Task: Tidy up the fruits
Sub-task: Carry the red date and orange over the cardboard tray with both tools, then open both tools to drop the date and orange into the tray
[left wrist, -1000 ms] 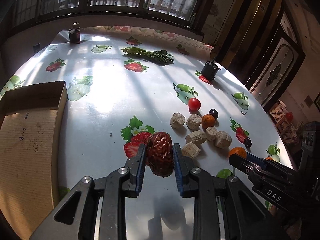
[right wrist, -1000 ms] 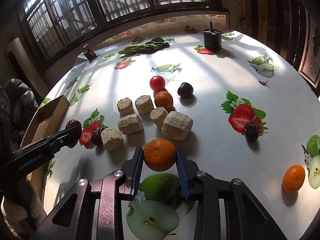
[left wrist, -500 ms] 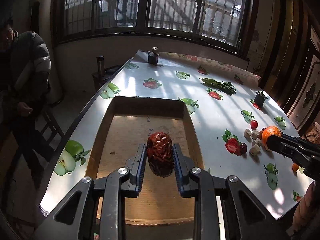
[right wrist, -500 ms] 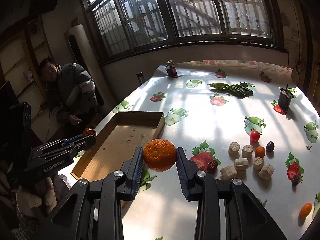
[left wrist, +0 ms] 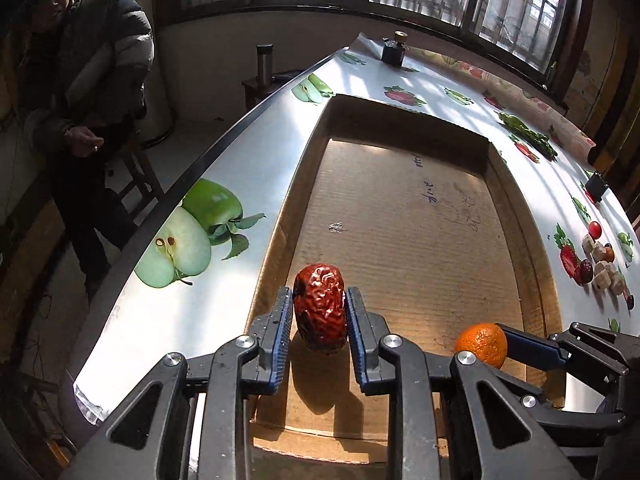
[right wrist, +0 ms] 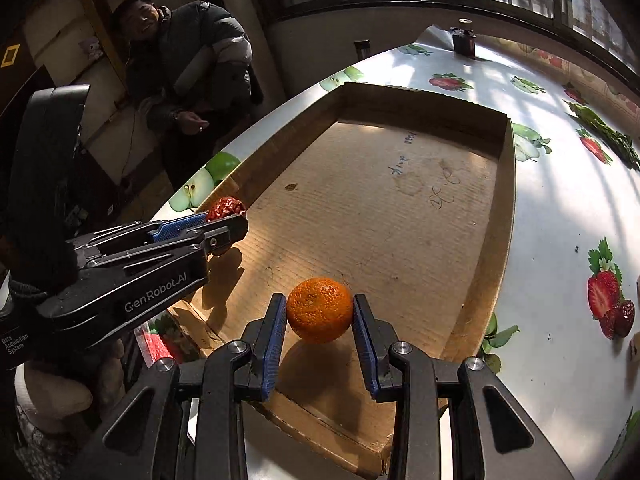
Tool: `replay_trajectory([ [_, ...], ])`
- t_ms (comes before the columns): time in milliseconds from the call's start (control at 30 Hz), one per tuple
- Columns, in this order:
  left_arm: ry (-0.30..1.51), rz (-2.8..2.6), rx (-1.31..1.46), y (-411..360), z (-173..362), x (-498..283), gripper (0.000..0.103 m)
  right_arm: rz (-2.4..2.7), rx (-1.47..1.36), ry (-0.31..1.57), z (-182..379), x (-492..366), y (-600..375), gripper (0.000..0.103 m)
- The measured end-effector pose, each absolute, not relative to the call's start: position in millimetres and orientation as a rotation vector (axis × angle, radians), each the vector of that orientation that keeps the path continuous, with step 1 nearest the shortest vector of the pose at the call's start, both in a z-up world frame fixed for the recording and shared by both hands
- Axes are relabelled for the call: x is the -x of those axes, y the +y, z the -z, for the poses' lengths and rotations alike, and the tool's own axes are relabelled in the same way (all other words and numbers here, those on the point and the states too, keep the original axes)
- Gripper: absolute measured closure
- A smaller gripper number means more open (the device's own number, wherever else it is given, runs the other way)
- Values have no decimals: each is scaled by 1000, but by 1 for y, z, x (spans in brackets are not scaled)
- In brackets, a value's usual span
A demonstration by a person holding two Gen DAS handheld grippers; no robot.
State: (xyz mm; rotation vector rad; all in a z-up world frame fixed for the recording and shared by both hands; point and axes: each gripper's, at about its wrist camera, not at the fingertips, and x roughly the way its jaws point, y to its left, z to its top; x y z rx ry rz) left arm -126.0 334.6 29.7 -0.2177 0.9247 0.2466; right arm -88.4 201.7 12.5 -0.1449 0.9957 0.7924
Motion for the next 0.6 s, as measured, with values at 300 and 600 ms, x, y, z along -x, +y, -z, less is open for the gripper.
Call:
replay_trajectory([
  [300, 897, -274, 213, 329, -40, 131, 63, -794, 189, 1004, -5, 93, 214, 66],
  [600, 780, -330, 110, 305, -80, 147, 47, -791, 127, 900, -38, 107, 191, 44],
])
